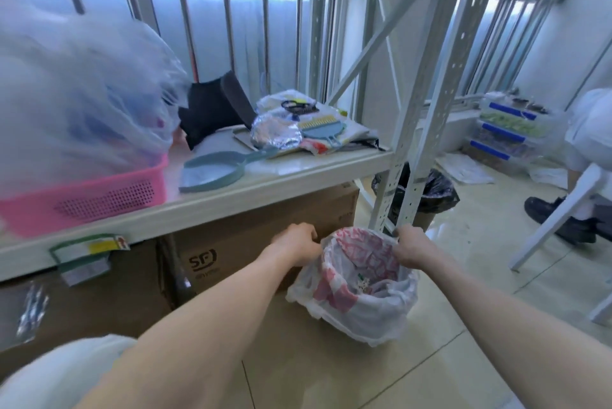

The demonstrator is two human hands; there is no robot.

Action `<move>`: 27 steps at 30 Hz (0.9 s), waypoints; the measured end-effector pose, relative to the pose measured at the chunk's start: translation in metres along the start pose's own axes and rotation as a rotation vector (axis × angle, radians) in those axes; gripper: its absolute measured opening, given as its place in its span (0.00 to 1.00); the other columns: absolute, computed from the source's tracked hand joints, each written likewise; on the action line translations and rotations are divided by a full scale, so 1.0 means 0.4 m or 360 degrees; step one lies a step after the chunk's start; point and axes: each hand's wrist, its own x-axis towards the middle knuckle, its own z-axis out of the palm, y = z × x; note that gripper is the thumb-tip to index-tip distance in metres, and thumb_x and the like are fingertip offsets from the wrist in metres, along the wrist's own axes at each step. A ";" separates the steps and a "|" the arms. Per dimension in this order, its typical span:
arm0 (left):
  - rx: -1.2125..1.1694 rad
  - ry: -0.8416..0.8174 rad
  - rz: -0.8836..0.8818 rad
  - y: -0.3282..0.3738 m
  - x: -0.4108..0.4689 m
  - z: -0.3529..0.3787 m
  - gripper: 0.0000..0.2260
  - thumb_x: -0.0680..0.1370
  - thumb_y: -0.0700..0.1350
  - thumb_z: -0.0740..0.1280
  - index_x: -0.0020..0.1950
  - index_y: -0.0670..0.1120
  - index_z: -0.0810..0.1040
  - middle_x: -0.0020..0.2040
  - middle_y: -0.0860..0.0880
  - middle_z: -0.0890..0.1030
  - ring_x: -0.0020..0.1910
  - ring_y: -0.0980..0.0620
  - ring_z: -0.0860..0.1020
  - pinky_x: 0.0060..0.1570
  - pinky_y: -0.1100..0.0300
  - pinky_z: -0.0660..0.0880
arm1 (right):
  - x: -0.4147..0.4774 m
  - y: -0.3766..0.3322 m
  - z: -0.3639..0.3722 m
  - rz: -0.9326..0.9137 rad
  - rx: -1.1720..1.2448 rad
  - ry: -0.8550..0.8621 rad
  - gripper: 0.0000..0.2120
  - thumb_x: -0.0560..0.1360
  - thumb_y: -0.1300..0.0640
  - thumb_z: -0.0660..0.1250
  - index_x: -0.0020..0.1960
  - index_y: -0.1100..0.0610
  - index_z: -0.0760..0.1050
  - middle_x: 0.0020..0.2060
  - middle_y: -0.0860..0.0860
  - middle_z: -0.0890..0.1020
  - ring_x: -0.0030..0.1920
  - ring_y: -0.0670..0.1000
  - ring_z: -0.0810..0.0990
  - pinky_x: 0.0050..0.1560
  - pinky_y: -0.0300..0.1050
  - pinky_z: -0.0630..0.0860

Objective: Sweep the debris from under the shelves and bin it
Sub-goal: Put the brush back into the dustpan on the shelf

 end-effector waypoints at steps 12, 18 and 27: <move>0.0018 0.0214 0.0159 0.088 -0.094 -0.306 0.17 0.76 0.49 0.63 0.65 0.49 0.75 0.64 0.47 0.76 0.61 0.45 0.75 0.60 0.53 0.73 | -0.082 -0.218 -0.317 -0.0211 -0.0071 0.0207 0.12 0.74 0.65 0.60 0.34 0.56 0.62 0.32 0.53 0.69 0.31 0.51 0.67 0.31 0.43 0.64; -0.0310 0.0379 0.0049 0.079 -0.119 -0.398 0.11 0.75 0.45 0.64 0.55 0.44 0.78 0.53 0.45 0.79 0.49 0.47 0.76 0.54 0.53 0.75 | -0.104 -0.271 -0.367 -0.0263 -0.0138 0.0271 0.15 0.73 0.64 0.62 0.32 0.55 0.61 0.31 0.52 0.67 0.33 0.52 0.69 0.27 0.41 0.61; -0.2955 0.0310 -0.0551 0.096 -0.021 -0.365 0.25 0.76 0.47 0.63 0.71 0.40 0.66 0.67 0.41 0.71 0.67 0.43 0.71 0.67 0.52 0.69 | 0.023 -0.339 -0.352 -0.0291 -0.0138 0.0236 0.11 0.74 0.64 0.61 0.34 0.57 0.64 0.34 0.53 0.70 0.33 0.51 0.68 0.30 0.42 0.63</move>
